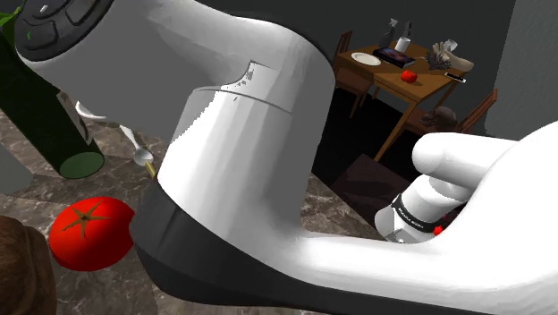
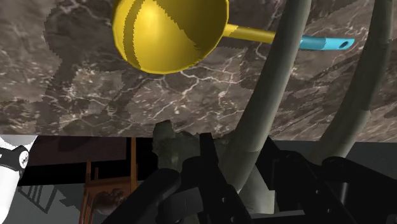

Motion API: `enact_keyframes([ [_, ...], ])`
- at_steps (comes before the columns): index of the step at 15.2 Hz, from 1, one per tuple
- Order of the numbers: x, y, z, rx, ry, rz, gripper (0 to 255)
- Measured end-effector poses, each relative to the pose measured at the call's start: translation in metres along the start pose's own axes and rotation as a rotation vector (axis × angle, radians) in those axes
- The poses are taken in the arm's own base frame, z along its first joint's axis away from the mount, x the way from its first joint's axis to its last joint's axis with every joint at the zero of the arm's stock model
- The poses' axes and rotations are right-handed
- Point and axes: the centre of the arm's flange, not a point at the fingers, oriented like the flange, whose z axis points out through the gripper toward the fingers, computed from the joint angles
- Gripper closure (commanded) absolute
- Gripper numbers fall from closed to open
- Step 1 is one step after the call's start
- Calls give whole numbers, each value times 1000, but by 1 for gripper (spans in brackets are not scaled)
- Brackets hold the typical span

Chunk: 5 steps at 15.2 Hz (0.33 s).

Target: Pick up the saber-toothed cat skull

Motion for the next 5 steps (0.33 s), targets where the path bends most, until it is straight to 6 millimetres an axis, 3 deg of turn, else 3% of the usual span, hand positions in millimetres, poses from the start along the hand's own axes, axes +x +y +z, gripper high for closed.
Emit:
enact_keyframes([
  [5,14,-2,-20,0,0,0,255],
])
